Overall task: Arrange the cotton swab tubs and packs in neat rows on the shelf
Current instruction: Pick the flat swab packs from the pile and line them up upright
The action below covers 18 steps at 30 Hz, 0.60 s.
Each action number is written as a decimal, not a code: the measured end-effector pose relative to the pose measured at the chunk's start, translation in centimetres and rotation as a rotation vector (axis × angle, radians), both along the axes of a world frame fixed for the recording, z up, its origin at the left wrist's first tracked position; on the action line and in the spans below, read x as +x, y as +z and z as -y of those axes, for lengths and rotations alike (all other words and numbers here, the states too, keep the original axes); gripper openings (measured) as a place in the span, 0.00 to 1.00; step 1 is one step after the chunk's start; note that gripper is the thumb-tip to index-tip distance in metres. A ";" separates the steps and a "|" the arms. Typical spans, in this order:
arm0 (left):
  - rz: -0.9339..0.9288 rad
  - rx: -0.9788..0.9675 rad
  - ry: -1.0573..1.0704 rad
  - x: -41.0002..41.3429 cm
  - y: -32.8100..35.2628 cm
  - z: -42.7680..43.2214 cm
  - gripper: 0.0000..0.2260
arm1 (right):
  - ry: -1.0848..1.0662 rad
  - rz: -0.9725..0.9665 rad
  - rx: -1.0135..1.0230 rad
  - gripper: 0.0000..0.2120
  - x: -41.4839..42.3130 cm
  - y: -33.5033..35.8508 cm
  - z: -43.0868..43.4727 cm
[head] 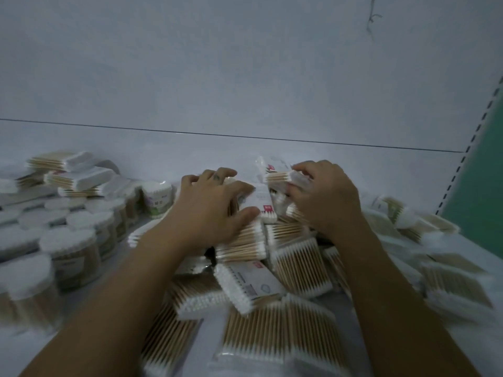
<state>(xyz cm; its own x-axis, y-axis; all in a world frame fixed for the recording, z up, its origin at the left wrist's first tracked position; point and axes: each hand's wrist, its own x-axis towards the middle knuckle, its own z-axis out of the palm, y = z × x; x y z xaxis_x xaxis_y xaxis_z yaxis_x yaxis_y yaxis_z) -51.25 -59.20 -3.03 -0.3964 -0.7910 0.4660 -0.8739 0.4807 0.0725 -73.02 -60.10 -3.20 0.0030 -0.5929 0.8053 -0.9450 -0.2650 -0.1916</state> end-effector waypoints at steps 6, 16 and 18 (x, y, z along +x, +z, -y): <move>-0.017 -0.064 0.003 -0.4 -0.3 0.2 0.19 | 0.049 0.086 0.007 0.15 -0.5 -0.2 0.1; -0.037 -0.103 -0.068 -2.7 1.1 -0.1 0.17 | 0.214 0.043 0.506 0.32 -1.2 3.6 -2.0; -0.001 -0.129 -0.087 -3.8 1.9 -0.3 0.16 | 0.194 0.006 0.546 0.31 -1.5 4.6 -2.3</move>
